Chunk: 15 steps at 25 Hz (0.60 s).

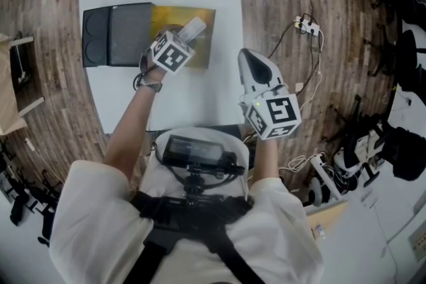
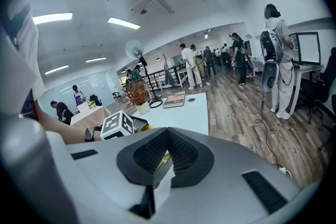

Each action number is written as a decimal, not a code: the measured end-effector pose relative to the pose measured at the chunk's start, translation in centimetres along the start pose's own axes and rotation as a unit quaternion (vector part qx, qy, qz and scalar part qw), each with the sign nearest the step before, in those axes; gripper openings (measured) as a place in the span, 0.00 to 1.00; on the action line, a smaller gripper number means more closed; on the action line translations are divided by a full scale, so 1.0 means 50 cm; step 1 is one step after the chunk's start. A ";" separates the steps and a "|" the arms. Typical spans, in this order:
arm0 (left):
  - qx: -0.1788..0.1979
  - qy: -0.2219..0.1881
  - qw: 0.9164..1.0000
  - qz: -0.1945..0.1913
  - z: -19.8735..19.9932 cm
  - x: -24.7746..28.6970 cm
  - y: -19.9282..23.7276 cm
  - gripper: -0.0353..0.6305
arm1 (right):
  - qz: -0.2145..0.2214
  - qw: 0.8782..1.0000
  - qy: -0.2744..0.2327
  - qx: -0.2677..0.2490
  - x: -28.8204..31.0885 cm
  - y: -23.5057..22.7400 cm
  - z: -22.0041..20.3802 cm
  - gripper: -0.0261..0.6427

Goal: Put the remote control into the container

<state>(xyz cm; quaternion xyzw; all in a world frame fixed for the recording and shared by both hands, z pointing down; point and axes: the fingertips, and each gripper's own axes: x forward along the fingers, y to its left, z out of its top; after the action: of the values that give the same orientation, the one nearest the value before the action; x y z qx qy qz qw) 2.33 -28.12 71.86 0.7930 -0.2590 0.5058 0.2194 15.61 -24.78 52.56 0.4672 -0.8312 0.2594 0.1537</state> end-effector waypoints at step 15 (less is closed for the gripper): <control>0.011 -0.013 1.000 0.024 0.008 -0.023 0.004 0.41 | 0.001 1.000 -0.006 -0.002 -0.007 0.010 -0.008 0.05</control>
<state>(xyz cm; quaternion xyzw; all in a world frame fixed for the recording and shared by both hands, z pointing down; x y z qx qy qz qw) 2.11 -28.29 70.67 0.7957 -0.2752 0.5028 0.1956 15.36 -24.10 52.55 0.4674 -0.8332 0.2549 0.1497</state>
